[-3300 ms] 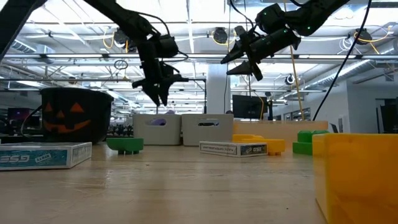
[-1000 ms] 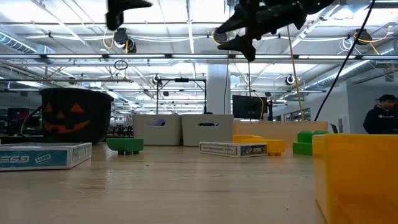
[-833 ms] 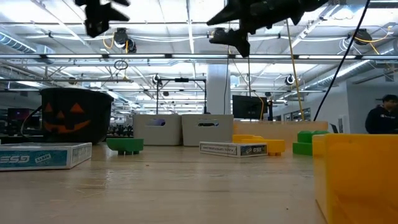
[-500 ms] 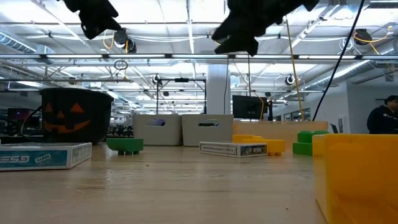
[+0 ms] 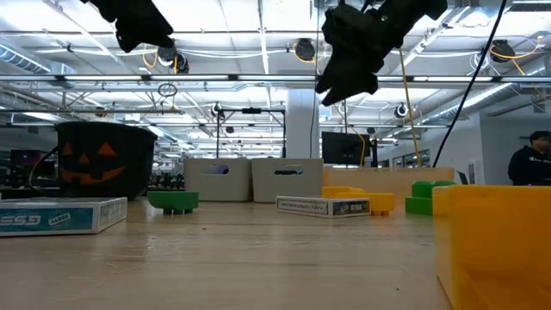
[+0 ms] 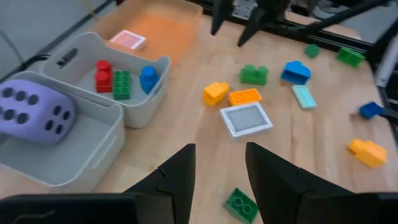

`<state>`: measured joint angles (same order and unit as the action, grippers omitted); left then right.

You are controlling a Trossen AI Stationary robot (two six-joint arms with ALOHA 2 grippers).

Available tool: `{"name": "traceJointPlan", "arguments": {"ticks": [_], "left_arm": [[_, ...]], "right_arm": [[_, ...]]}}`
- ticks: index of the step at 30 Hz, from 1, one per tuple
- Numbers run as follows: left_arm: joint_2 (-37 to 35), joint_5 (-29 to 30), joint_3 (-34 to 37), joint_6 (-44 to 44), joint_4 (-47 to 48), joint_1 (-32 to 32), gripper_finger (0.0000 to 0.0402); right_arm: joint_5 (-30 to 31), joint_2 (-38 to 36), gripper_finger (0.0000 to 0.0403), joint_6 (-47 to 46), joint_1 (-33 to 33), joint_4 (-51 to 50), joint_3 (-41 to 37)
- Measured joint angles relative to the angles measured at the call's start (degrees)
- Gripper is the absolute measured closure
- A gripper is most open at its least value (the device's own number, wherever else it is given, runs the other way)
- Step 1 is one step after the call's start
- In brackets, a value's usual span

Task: Pick & Place Toys
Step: Put the yellow gamepiece into the right gray bin

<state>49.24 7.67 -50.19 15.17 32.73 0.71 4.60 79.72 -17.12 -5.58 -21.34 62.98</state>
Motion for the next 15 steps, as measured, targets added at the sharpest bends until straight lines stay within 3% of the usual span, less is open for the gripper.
{"name": "traceJointPlan", "arguments": {"ticks": [4,10,15], "left_arm": [[1.36,2.76,-0.04,1.68,0.02,0.02,0.0254],[4.71,2.16,-0.04,2.45,-0.01,0.00,0.0254],[7.85,1.34,-0.04,3.94,-0.04,0.04,0.0254]], "right_arm": [[-0.18,3.47,0.0153,-0.04,-0.80,-2.56,-0.02],[-0.22,7.88,0.0108,-1.20,-0.68,-3.25,0.00],[-0.20,10.04,0.0095,-2.00,-0.72,-5.05,0.01]]}}
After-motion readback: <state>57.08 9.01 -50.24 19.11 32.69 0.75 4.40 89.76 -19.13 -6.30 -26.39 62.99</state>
